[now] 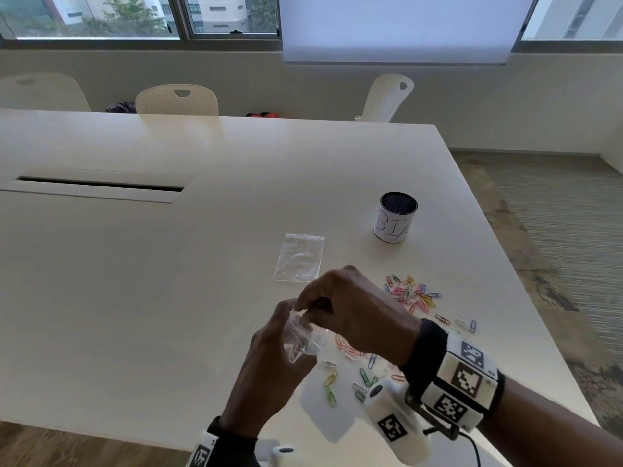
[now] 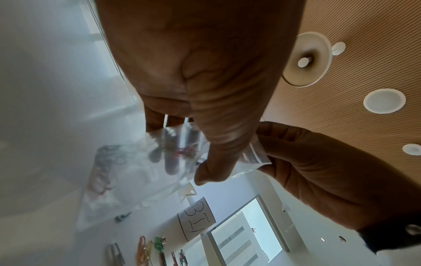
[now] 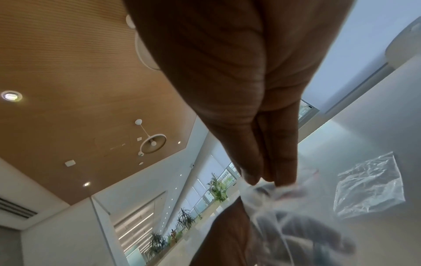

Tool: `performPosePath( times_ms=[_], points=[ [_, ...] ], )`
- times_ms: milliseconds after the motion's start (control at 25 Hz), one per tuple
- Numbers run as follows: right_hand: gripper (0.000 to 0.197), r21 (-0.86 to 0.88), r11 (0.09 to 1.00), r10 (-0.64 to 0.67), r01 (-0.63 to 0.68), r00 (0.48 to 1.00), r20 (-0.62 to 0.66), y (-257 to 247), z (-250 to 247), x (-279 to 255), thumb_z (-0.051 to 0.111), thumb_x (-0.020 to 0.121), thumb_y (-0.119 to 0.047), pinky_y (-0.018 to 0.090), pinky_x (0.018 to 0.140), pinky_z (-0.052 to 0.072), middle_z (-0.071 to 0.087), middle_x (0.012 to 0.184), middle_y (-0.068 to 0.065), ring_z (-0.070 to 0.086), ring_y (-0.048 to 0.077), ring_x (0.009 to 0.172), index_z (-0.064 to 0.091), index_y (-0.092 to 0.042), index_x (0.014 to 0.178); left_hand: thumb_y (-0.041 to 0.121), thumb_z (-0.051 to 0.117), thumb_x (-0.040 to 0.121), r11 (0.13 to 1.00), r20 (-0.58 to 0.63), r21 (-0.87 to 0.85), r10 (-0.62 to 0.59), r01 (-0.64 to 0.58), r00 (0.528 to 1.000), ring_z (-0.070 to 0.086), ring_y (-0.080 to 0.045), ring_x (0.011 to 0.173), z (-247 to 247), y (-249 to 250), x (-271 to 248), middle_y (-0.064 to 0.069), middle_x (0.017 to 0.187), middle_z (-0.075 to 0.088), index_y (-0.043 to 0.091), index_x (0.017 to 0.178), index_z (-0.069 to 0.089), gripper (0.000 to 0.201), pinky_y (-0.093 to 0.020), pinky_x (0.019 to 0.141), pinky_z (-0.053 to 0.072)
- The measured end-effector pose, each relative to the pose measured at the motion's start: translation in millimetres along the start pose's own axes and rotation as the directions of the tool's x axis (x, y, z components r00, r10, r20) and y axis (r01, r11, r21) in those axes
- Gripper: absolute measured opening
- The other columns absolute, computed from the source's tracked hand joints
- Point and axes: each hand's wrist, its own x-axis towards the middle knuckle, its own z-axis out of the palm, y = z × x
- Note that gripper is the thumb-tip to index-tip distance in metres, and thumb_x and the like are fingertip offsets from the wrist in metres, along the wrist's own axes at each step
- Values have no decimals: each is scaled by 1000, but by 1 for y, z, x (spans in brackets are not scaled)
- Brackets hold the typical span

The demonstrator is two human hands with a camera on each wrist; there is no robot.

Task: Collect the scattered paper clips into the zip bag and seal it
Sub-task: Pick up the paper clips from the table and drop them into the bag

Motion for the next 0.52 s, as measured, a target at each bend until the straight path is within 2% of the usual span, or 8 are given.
performPosePath(
  times_ms=[160, 240, 320, 360, 440, 520],
  points=[
    [11, -34, 999, 31, -35, 994, -108, 23, -15, 2, 80, 89, -15, 16, 82, 61, 81, 99, -1, 75, 2, 82, 82, -14, 100, 17, 84, 80, 1000, 1, -1, -5, 5, 1000, 71, -2, 93, -7, -4, -1, 19, 101, 71, 39, 128, 51, 62, -13, 72, 55],
    [17, -87, 990, 99, -107, 991, -94, 47, -15, 2, 81, 88, -17, 19, 79, 62, 80, 101, 1, 73, 3, 82, 80, -14, 104, 19, 84, 81, 1000, -7, -12, -10, 9, 1000, 71, -3, 91, -11, -6, -1, 18, 102, 71, 37, 131, 51, 62, -13, 72, 54],
    [35, -194, 964, 191, -182, 981, 28, 71, -8, -1, 82, 86, -26, 13, 80, 56, 76, 117, 3, 68, 4, 93, 74, -15, 118, 24, 82, 80, 1000, -9, -14, -12, 11, 1000, 71, -3, 90, -14, -5, -2, 18, 102, 71, 38, 131, 51, 61, -12, 72, 54],
    [47, -258, 941, 251, -219, 963, 99, 80, -4, -4, 81, 86, -33, 13, 86, 51, 70, 128, 4, 65, 6, 103, 68, -16, 127, 25, 82, 80, 1000, -9, -12, -14, 13, 1000, 71, -3, 91, -15, -5, -2, 18, 103, 71, 39, 131, 50, 61, -13, 72, 55],
    [72, -373, 889, 355, -266, 914, 195, 95, 4, -10, 80, 82, -48, 27, 105, 47, 54, 147, 3, 56, 15, 126, 54, -19, 143, 22, 82, 80, 1000, -5, 0, -20, 20, 1000, 70, -2, 91, -14, -5, -3, 18, 103, 71, 40, 131, 49, 64, -16, 73, 56],
    [95, -439, 852, 414, -284, 880, 234, 104, 10, -15, 81, 76, -58, 38, 115, 41, 40, 156, 3, 43, 21, 139, 39, -22, 154, 20, 84, 81, 1000, 4, 12, -25, 25, 1000, 71, -3, 92, -12, -7, -3, 18, 104, 71, 41, 132, 48, 66, -20, 74, 58]
  ],
)
